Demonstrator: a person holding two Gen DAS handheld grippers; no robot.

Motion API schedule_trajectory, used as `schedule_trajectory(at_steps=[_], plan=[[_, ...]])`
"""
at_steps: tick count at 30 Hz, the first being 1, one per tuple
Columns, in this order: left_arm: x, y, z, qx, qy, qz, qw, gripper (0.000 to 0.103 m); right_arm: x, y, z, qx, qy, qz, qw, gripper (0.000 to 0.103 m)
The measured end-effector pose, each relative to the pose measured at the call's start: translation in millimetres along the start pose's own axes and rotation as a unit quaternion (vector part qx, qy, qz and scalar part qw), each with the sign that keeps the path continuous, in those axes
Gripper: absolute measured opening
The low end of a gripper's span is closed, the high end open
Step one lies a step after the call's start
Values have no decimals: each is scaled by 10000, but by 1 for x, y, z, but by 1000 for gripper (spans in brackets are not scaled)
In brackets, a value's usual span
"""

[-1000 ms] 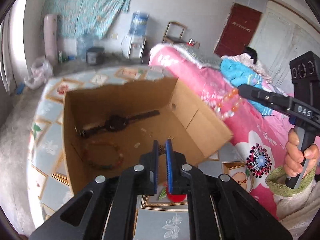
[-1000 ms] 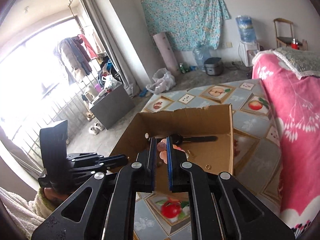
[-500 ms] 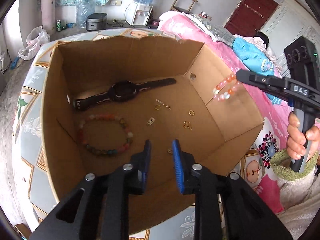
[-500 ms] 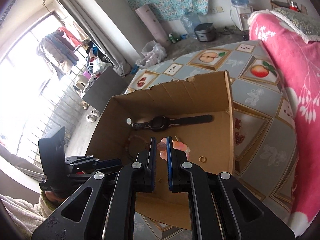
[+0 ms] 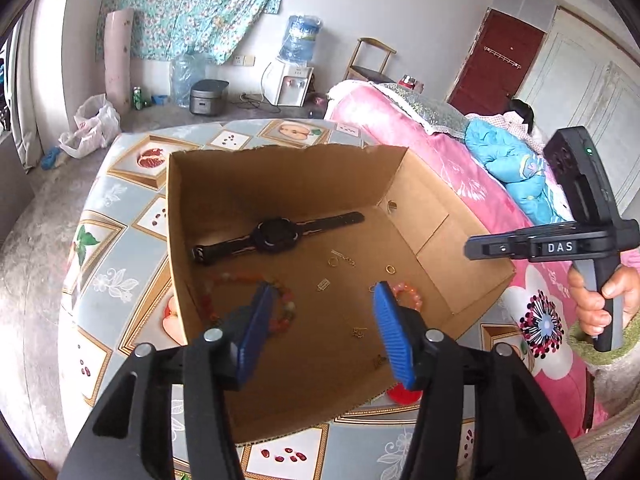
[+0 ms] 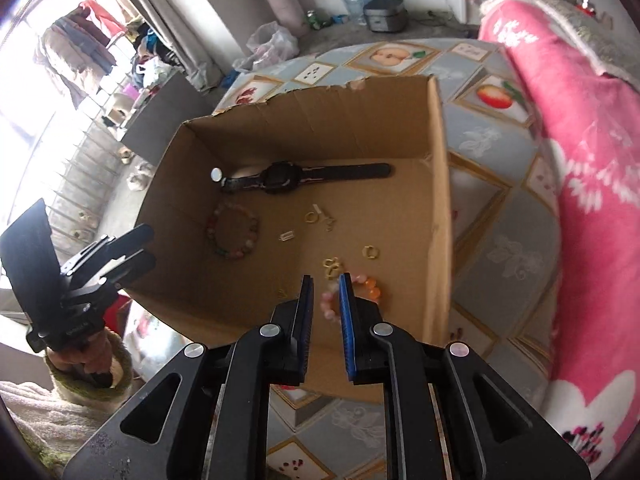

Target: Organize jewelry

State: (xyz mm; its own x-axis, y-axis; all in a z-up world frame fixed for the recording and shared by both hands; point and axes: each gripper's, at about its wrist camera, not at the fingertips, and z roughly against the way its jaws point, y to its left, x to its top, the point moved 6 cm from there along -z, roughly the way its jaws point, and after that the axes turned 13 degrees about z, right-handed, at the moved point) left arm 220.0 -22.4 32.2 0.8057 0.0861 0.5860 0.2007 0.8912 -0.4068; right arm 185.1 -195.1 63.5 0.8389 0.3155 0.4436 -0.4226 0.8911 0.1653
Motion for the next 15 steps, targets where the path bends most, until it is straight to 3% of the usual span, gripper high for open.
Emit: schedule_trajectory(at_steps=[3, 5, 11, 15], plan=[[-2, -5, 5, 89, -109, -126, 9998, 59, -10, -1, 18, -202, -245, -142, 9994, 14], [-3, -10, 10, 193, -231, -237, 9993, 70, -16, 1, 30, -316, -472, -208, 9982, 18], [-4, -18, 25, 553, -761, -382, 9948, 98, -22, 24, 48, -888, -1131, -80, 9896, 51], [-5, -20, 40, 726, -1015, -239, 9919, 97, -27, 42, 54, -1089, -1470, -50, 9831, 72]])
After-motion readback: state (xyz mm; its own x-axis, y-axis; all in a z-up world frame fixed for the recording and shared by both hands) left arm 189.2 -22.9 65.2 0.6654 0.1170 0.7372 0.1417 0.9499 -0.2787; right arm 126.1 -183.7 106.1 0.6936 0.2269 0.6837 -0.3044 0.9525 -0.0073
